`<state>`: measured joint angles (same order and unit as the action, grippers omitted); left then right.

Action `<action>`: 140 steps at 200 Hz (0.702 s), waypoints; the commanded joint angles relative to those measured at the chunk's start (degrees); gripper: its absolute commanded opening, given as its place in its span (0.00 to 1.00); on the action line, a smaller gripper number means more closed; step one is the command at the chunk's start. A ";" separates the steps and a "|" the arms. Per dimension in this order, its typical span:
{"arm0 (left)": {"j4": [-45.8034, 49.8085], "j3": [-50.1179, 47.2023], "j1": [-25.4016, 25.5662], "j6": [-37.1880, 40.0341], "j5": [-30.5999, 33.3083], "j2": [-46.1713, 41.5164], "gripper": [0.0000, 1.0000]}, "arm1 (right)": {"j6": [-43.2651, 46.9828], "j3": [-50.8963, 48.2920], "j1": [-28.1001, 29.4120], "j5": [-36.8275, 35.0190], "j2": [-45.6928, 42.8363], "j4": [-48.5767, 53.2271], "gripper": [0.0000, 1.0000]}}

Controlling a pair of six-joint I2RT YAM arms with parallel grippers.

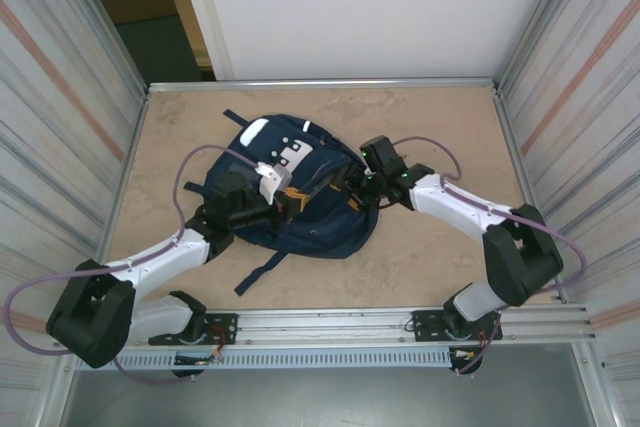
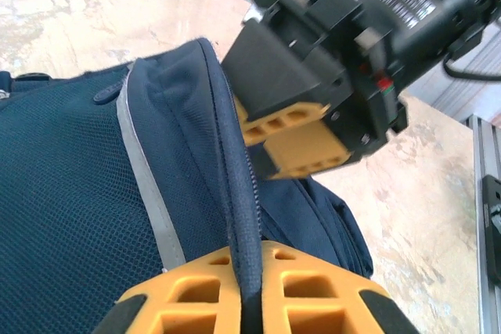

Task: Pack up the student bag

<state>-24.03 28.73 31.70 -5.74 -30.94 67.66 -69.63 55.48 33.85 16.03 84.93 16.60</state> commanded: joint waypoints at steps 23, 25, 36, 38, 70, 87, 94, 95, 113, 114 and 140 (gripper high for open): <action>5.50 2.93 1.15 6.11 -5.95 -1.38 0.39 | 13.94 -3.89 0.40 -3.93 -8.15 7.50 0.60; 5.95 3.00 1.19 6.23 -5.97 -1.50 0.41 | 14.70 -3.91 0.45 -4.02 -8.58 7.66 0.60; 8.18 3.39 1.45 6.67 -6.52 -2.60 0.51 | 18.59 -4.06 1.33 -4.77 -11.11 8.41 0.61; 8.73 3.45 1.54 6.89 -6.53 -2.86 0.52 | 19.45 -4.15 1.56 -5.07 -11.63 8.50 0.61; 27.12 7.90 1.78 14.17 -4.12 -8.78 0.59 | 32.45 -5.20 5.80 -7.02 -17.24 8.35 0.63; 36.95 10.86 2.08 22.35 -1.50 -10.78 0.59 | 37.09 -3.27 7.98 -5.97 -15.69 10.64 0.62; 42.89 12.55 2.36 30.77 -3.53 -11.02 0.59 | 38.29 -2.94 9.05 -6.34 -14.73 10.85 0.62; 43.92 12.78 2.38 32.27 -3.87 -11.04 0.59 | 38.36 -2.93 9.27 -6.40 -14.63 10.84 0.62; 59.63 15.93 5.22 59.16 -0.39 -10.31 0.63 | 38.44 -2.97 9.97 -6.80 -12.40 9.66 0.62; 59.94 15.93 5.35 60.36 0.24 -10.20 0.64 | 38.39 -2.95 9.90 -6.80 -12.28 9.67 0.62; 57.74 14.70 3.30 74.74 8.18 -5.12 0.68 | 37.76 -3.24 7.83 -5.10 -11.83 8.36 0.63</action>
<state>23.92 43.64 37.12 43.92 -29.69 58.04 -34.83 51.40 43.31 10.31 72.99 24.91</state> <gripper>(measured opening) 0.679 0.625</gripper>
